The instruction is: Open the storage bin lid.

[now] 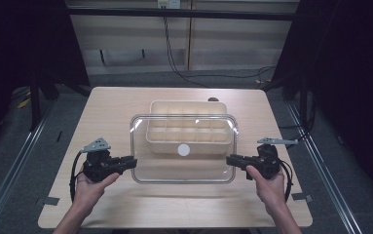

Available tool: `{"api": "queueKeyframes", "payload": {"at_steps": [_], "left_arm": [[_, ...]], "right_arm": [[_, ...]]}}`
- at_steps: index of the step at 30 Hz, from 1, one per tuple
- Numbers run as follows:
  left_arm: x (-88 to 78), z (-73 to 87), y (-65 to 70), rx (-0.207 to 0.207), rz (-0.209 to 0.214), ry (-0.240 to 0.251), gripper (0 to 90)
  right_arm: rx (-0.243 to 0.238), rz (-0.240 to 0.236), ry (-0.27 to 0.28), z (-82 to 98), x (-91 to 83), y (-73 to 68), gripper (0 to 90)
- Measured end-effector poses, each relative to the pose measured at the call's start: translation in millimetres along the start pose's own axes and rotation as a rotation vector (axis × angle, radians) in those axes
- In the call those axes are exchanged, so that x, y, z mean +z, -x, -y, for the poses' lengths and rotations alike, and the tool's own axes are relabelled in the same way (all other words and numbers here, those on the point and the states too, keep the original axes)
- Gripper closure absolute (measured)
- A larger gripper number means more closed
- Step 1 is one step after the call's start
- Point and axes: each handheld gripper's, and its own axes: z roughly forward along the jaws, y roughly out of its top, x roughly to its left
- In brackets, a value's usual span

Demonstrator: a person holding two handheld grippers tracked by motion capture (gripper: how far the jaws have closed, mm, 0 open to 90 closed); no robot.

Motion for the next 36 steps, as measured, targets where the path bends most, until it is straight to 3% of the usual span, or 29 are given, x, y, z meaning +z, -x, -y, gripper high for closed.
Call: {"api": "queueKeyframes", "payload": {"at_steps": [22, 36], "left_arm": [[-3.2, 11.5, 18.7, 0.021, 0.0, -0.043, 74.4], [-5.1, 33.9, 30.6, 0.0, 0.02, -0.079, 74.2]], "right_arm": [[0.021, -0.007, -0.019, 28.1, -9.7, -2.4, 71.1], [0.027, -0.004, -0.051, 47.9, -16.0, -7.9, 71.0]]}}
